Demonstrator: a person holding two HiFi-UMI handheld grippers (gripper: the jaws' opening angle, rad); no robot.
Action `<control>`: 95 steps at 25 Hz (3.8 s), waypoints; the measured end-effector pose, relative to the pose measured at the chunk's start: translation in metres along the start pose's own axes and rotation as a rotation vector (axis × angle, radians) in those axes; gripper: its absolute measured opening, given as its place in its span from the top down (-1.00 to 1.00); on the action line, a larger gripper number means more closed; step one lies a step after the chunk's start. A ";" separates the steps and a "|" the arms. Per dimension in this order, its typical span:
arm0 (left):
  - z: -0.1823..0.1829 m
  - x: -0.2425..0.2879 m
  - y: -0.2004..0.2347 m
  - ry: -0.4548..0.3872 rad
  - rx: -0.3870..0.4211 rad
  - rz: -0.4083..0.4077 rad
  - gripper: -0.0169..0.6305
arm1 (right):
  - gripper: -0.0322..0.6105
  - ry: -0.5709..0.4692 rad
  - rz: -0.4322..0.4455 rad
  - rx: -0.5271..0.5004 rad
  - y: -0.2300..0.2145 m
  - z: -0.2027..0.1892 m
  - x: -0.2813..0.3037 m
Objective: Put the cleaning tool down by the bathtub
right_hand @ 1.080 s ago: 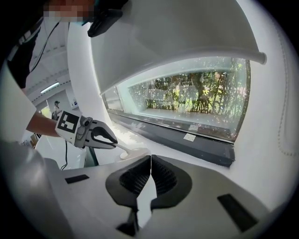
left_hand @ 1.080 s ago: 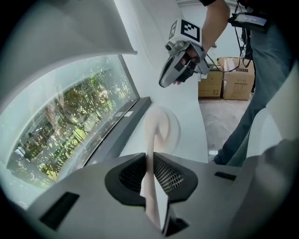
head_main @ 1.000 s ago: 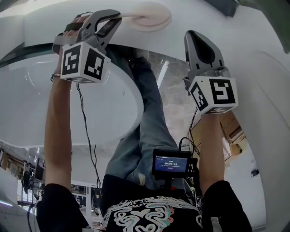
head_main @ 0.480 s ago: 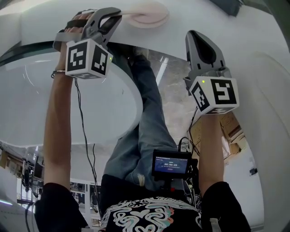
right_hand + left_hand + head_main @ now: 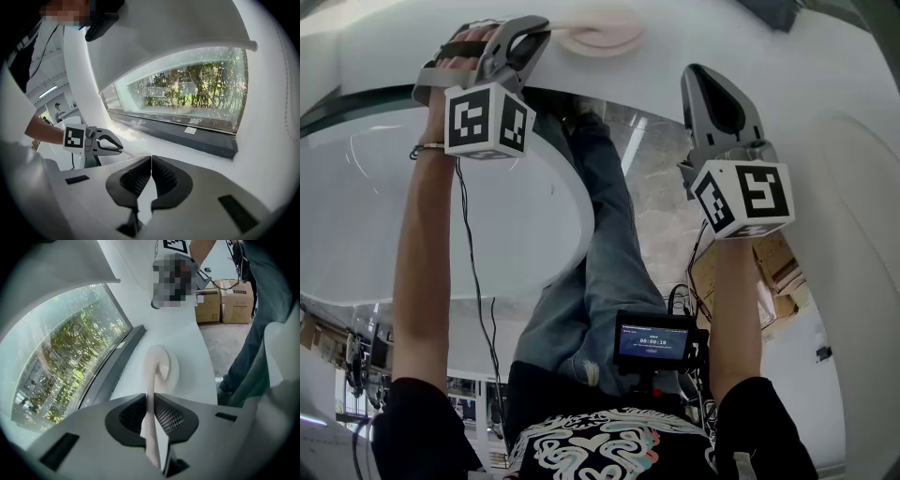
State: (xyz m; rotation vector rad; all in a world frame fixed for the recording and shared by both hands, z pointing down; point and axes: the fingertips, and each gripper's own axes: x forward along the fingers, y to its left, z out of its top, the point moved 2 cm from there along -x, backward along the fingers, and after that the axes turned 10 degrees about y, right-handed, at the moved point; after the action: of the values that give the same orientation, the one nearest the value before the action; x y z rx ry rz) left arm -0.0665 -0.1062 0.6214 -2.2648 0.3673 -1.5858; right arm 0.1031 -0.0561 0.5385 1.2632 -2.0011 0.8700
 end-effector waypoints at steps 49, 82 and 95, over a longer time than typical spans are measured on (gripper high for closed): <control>-0.005 -0.058 0.031 -0.114 -0.352 0.032 0.87 | 0.81 -0.016 0.000 -0.015 0.009 0.016 -0.013; 0.018 -0.240 0.066 -0.197 -0.790 0.192 0.90 | 0.81 -0.191 -0.035 -0.133 0.063 0.096 -0.135; 0.022 -0.340 0.066 -0.272 -0.935 0.337 0.90 | 0.81 -0.316 -0.070 -0.160 0.092 0.120 -0.213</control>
State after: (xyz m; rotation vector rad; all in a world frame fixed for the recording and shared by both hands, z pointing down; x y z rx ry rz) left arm -0.1621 -0.0258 0.2982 -2.7699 1.5725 -0.9958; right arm 0.0774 -0.0090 0.2827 1.4389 -2.2028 0.4877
